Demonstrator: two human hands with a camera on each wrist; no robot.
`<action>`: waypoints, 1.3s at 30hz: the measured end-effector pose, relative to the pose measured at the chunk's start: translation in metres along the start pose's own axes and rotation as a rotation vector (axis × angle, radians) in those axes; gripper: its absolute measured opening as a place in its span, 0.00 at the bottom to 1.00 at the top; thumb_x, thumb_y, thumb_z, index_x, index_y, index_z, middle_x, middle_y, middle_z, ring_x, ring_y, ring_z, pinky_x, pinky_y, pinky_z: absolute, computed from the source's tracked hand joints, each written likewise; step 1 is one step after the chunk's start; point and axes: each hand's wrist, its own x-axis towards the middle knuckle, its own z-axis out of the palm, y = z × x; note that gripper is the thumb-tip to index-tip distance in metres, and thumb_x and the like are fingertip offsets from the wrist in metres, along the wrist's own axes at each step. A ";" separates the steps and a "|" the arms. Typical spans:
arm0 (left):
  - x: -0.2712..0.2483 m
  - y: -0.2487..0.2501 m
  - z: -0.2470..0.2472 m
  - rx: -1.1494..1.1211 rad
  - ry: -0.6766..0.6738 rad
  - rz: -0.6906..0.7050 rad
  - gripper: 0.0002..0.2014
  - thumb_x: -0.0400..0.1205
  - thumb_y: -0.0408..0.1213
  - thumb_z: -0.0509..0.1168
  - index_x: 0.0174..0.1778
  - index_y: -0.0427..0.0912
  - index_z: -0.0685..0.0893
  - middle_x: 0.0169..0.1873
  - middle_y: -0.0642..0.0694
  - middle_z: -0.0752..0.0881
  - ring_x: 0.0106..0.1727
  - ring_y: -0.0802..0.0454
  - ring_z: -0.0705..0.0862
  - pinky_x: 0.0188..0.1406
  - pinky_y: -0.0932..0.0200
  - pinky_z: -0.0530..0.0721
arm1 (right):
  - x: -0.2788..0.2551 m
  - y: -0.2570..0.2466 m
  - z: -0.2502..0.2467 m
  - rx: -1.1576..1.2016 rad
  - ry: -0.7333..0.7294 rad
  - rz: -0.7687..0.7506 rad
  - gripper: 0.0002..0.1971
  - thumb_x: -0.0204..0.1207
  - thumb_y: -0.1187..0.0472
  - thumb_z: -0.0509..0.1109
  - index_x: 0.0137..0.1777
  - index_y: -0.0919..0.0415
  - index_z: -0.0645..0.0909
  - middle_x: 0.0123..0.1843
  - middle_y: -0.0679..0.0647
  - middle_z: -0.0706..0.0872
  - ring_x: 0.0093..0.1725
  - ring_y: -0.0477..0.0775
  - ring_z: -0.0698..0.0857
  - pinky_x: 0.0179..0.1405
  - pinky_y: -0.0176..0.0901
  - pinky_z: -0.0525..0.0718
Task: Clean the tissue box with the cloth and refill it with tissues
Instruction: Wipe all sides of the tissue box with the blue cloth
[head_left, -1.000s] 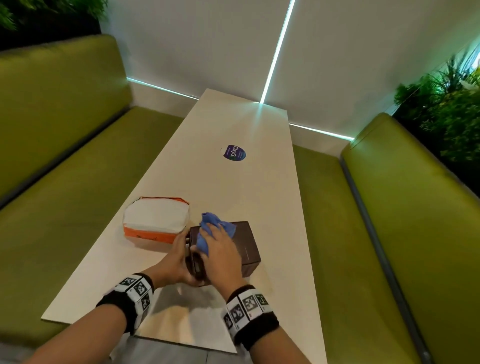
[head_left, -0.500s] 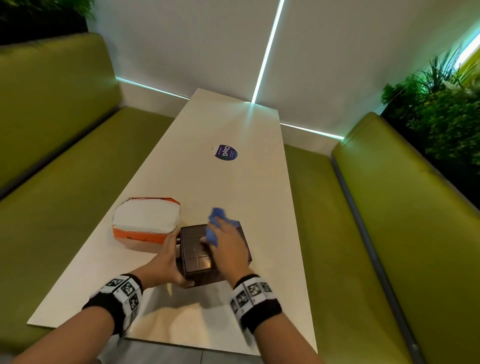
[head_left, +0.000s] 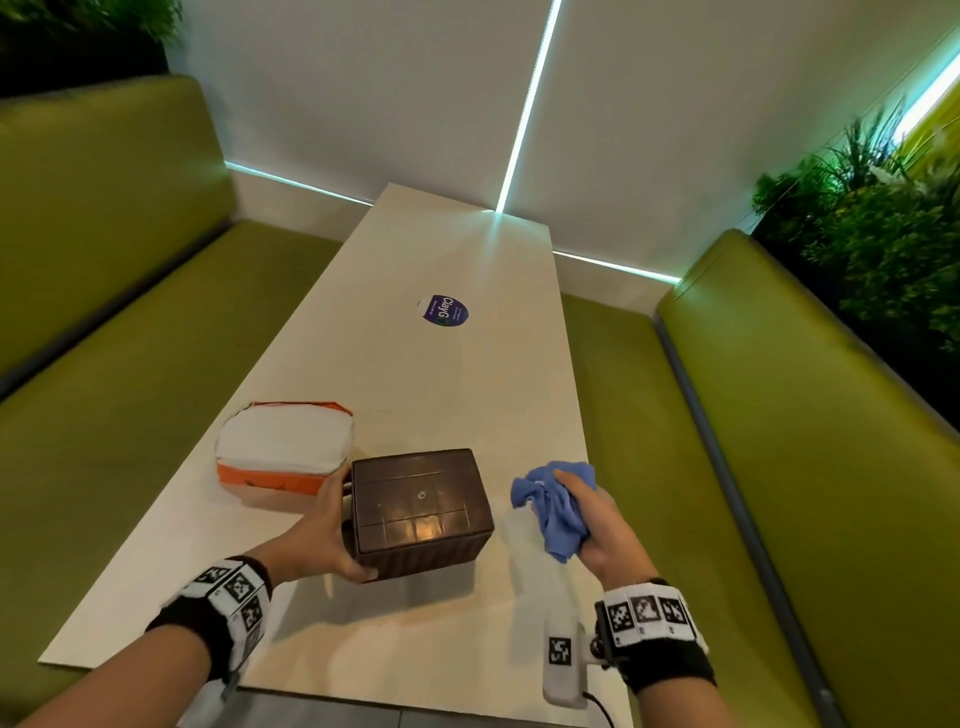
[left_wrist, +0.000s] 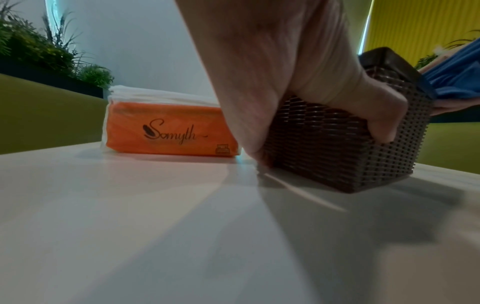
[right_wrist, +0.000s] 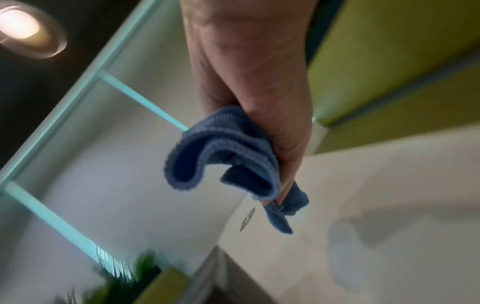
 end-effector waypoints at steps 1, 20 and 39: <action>0.001 0.001 -0.001 -0.004 -0.005 -0.005 0.73 0.52 0.37 0.87 0.82 0.50 0.40 0.77 0.47 0.58 0.79 0.52 0.61 0.78 0.55 0.62 | 0.005 -0.002 -0.004 -0.143 0.067 -0.080 0.16 0.84 0.64 0.64 0.62 0.78 0.78 0.46 0.67 0.85 0.50 0.72 0.86 0.40 0.46 0.88; 0.010 0.028 -0.026 -0.065 -0.138 -0.115 0.70 0.58 0.26 0.85 0.83 0.49 0.38 0.78 0.52 0.61 0.82 0.52 0.60 0.74 0.66 0.67 | 0.059 0.058 0.004 -1.774 -0.215 -0.220 0.48 0.78 0.37 0.63 0.85 0.50 0.35 0.87 0.51 0.37 0.85 0.67 0.46 0.80 0.64 0.55; 0.021 0.023 -0.036 -0.067 -0.193 -0.164 0.70 0.58 0.24 0.84 0.82 0.58 0.40 0.73 0.56 0.69 0.79 0.52 0.67 0.79 0.49 0.69 | 0.034 0.010 0.104 -1.710 -0.509 -0.480 0.70 0.53 0.44 0.85 0.82 0.38 0.32 0.82 0.59 0.54 0.82 0.63 0.52 0.79 0.63 0.57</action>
